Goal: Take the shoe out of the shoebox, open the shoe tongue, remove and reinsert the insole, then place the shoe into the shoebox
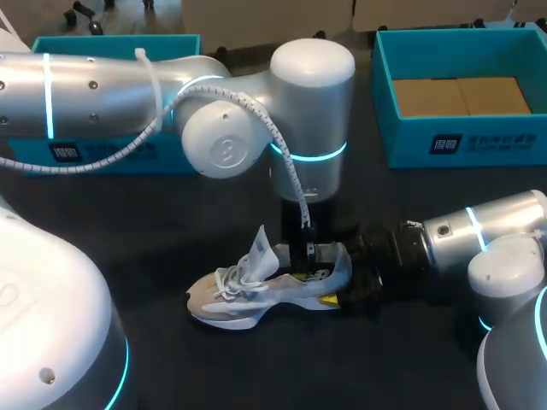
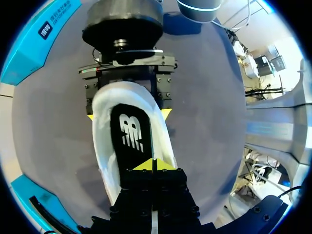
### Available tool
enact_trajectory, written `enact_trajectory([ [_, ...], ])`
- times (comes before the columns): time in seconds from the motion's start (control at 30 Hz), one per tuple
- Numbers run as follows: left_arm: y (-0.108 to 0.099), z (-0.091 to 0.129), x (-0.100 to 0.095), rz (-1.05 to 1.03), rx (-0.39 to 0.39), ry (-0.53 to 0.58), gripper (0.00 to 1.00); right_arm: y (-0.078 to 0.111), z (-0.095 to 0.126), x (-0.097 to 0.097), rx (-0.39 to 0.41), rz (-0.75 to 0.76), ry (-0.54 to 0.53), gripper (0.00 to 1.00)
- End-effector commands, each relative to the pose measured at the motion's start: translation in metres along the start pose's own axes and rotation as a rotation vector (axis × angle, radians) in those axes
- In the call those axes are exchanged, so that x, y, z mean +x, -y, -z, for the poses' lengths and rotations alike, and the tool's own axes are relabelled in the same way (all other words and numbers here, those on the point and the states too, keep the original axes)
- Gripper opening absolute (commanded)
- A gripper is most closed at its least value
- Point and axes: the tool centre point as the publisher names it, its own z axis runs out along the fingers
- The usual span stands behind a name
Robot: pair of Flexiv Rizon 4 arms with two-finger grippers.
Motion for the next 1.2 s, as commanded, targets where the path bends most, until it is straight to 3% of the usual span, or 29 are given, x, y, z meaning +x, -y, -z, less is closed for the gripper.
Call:
enact_trajectory([
  [0.03,-0.004,-0.004,0.0,-0.001,-0.001,-0.005,0.0,0.0,-0.002,-0.001,0.003,-0.001,0.001,0.0],
  [0.73,-0.015,-0.026,-0.001,0.005,-0.053,-0.055,0.0,0.0,-0.002,-0.001,0.003,-0.001,0.001,0.0],
  [0.97,-0.012,-0.023,0.009,-0.015,-0.054,-0.072,0.0,0.0,-0.002,-0.001,0.003,-0.001,0.001,0.0],
  [1.2,-0.006,-0.035,0.007,0.008,-0.068,-0.054,0.04,0.0,-0.002,-0.001,0.003,-0.001,0.001,0.0],
])
